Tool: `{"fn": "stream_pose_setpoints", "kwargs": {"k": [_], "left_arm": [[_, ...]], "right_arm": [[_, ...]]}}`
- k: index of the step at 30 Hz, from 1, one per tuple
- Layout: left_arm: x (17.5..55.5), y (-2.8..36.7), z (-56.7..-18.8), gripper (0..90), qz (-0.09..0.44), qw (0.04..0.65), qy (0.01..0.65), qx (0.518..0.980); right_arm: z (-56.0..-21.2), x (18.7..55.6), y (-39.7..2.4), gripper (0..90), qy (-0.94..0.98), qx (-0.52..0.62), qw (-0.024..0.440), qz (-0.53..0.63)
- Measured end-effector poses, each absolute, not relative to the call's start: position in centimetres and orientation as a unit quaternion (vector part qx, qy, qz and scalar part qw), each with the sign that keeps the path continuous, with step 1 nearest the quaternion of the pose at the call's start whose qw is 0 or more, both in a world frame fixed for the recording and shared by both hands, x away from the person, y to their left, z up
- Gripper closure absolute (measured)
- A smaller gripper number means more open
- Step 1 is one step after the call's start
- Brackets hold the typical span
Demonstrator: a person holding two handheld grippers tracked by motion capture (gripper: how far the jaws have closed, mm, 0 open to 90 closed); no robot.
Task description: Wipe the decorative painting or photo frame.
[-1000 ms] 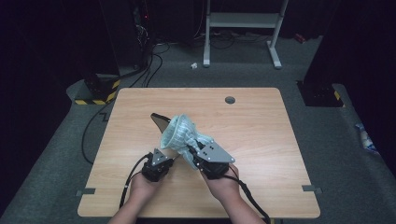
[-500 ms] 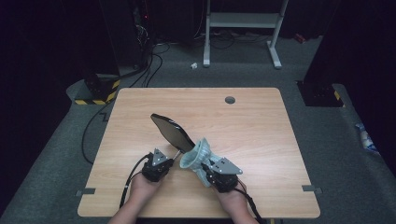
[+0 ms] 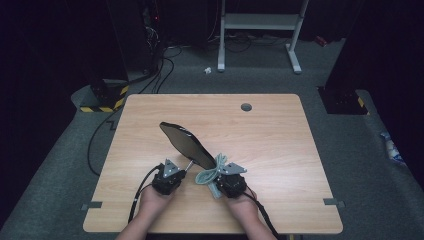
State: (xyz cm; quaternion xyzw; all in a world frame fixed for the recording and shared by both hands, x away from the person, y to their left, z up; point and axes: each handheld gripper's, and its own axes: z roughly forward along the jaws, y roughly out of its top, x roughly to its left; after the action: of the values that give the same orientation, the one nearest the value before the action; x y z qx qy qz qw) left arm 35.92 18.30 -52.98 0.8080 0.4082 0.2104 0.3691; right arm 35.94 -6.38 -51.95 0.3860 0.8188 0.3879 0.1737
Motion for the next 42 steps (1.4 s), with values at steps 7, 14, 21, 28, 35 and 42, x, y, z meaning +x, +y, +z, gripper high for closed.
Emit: {"fn": "stream_pose_setpoints", "kwargs": {"k": [7,14,21,28,35,42], "left_arm": [[35.9,18.3,-52.9,88.1,0.214,0.365,0.406,0.810],[35.8,18.0,-52.9,88.2,0.225,0.358,0.397,0.814],[35.8,18.1,-53.0,88.2,0.218,0.365,0.403,0.810],[35.8,18.0,-53.0,88.2,0.216,0.365,0.402,0.812],[36.0,18.2,-53.0,87.9,0.215,0.365,0.405,0.810],[36.0,18.1,-53.0,87.8,0.213,0.366,0.406,0.810]], "right_arm": [[-49.0,33.6,-7.9,75.1,0.791,0.375,0.204,0.437],[-43.1,32.4,-7.7,75.0,0.762,0.334,0.245,0.499],[-40.5,33.2,-5.7,75.0,0.760,0.309,0.266,0.507],[-43.7,32.6,-7.5,75.0,0.768,0.333,0.261,0.481],[-48.0,33.9,-8.0,75.0,0.788,0.367,0.223,0.441],[-51.9,36.5,-6.7,74.9,0.819,0.386,0.172,0.387]]}}
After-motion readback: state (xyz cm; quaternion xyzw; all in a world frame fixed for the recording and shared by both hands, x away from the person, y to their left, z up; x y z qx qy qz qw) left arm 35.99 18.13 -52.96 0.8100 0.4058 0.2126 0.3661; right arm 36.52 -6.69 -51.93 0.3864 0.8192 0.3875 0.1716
